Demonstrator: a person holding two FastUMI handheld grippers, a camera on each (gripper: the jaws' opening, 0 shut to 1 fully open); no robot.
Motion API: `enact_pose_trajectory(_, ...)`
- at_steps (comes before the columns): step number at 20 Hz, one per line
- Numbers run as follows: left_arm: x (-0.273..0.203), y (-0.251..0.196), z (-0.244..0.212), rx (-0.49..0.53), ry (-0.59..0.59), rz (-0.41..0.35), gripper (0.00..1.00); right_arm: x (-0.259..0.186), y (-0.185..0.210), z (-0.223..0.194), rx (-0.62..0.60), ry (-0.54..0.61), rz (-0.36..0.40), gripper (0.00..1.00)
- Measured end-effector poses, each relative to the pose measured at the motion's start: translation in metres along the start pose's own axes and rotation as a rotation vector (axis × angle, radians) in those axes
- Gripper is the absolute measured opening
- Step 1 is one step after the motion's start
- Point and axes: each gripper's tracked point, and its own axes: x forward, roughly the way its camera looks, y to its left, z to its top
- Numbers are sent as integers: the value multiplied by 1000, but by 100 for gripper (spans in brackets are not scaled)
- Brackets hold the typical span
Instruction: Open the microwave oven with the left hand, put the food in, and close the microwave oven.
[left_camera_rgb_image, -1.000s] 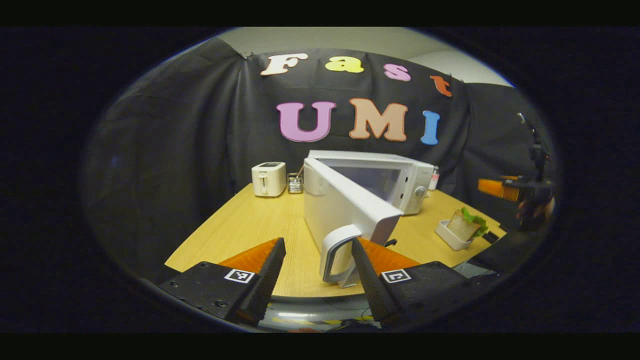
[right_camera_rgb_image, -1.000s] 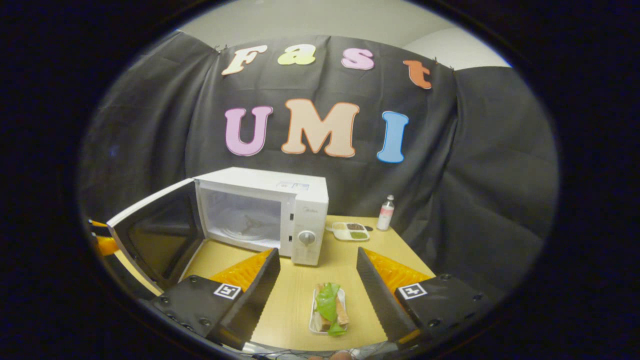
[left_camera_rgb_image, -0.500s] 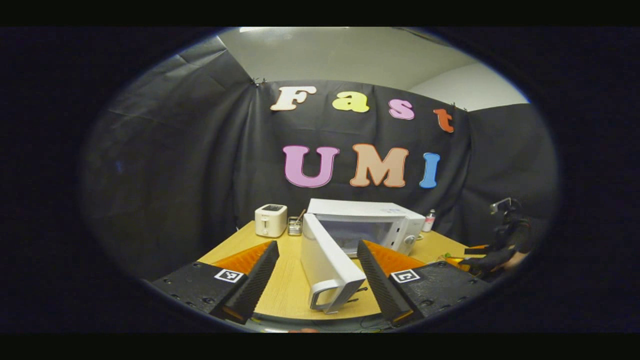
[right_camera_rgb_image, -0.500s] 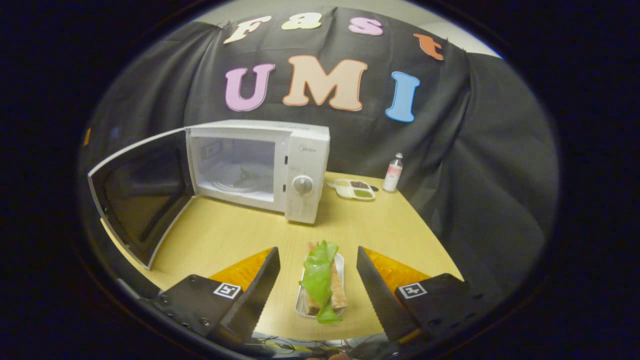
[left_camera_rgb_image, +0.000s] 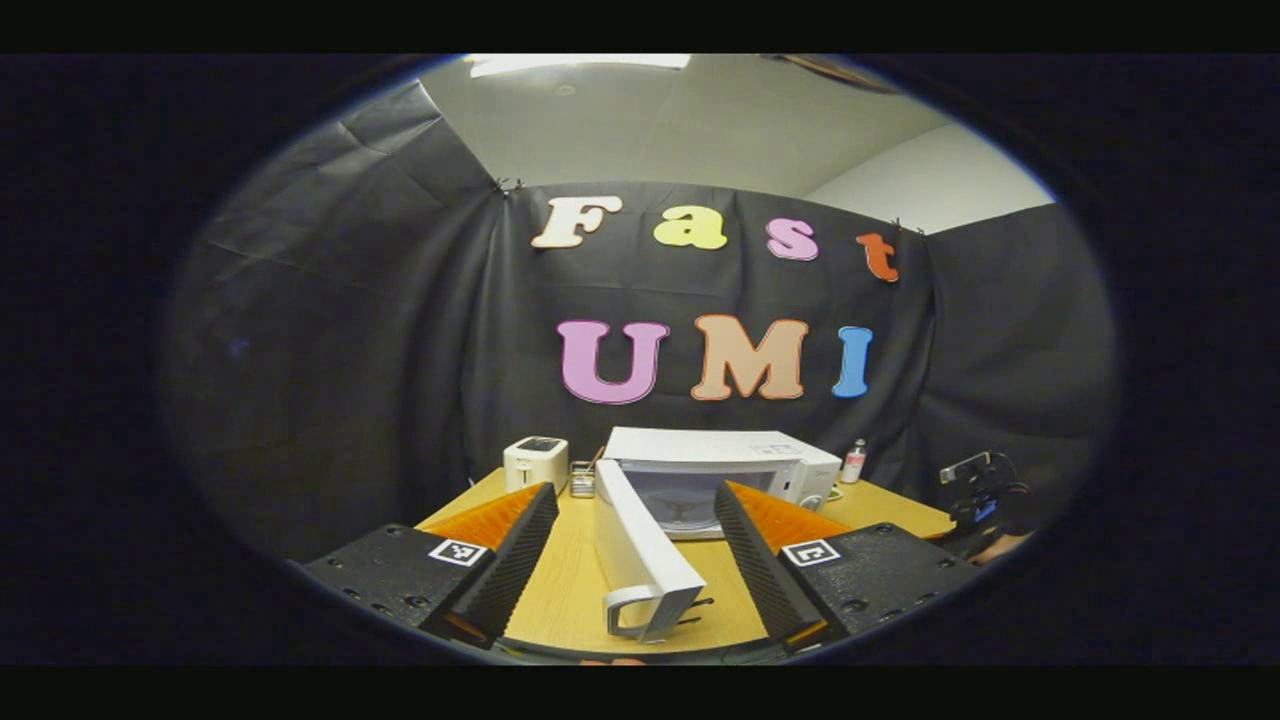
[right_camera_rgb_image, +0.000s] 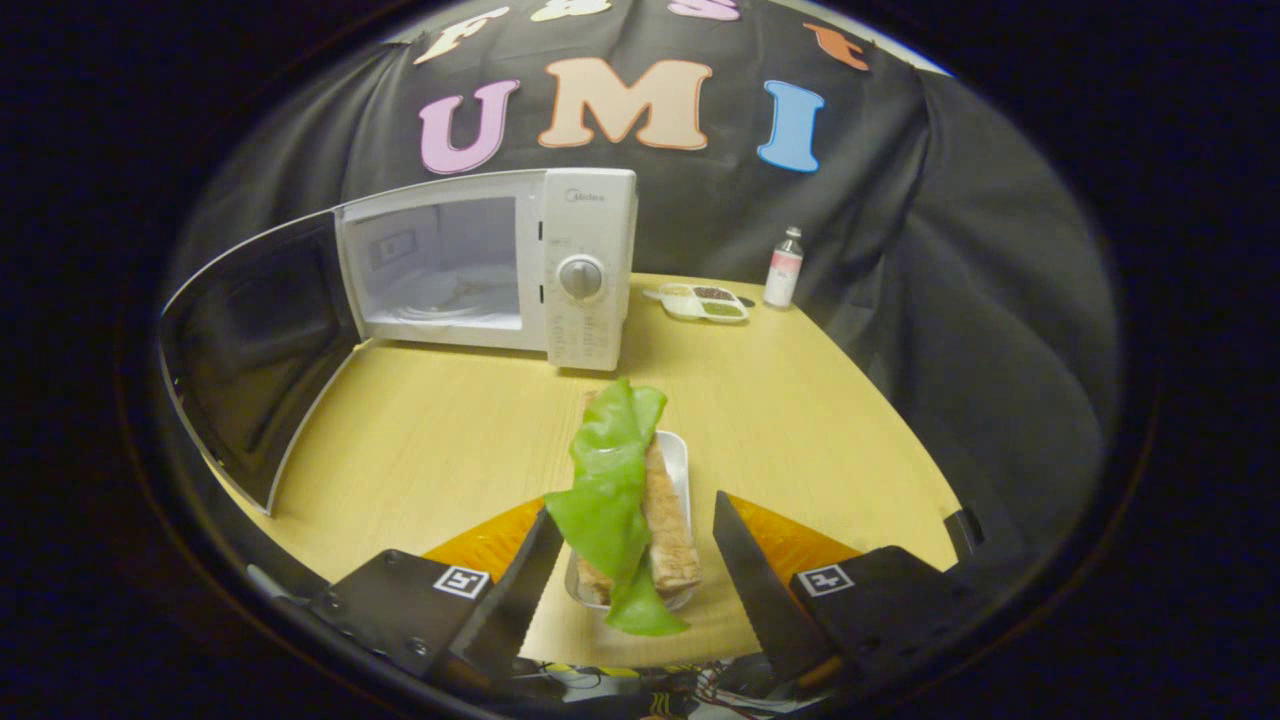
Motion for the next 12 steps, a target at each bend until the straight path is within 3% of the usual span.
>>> enact_pose_trajectory(2, 2, -4, 3, 9, -11, -5, 87, 3, 1, 5, -6, -2, 1, 86)
enact_pose_trajectory(4, 4, -6, 2, 13, -10, -10, 92, 2, 5, 1, -16, 11, 17, 87)
enact_pose_trajectory(7, 5, -5, 2, 18, -8, -5, 92, 6, 10, -4, -27, 32, 34, 60)
enact_pose_trajectory(8, 3, -3, 3, 17, -8, -3, 91, 0, 11, -2, -32, 42, 31, 60)
enact_pose_trajectory(11, 4, -1, 4, 25, -12, 4, 91, 5, 14, -3, -42, 39, 34, 39)
enact_pose_trajectory(12, 4, -1, 4, 25, -12, 3, 92, 6, 13, -3, -51, 39, 33, 39)
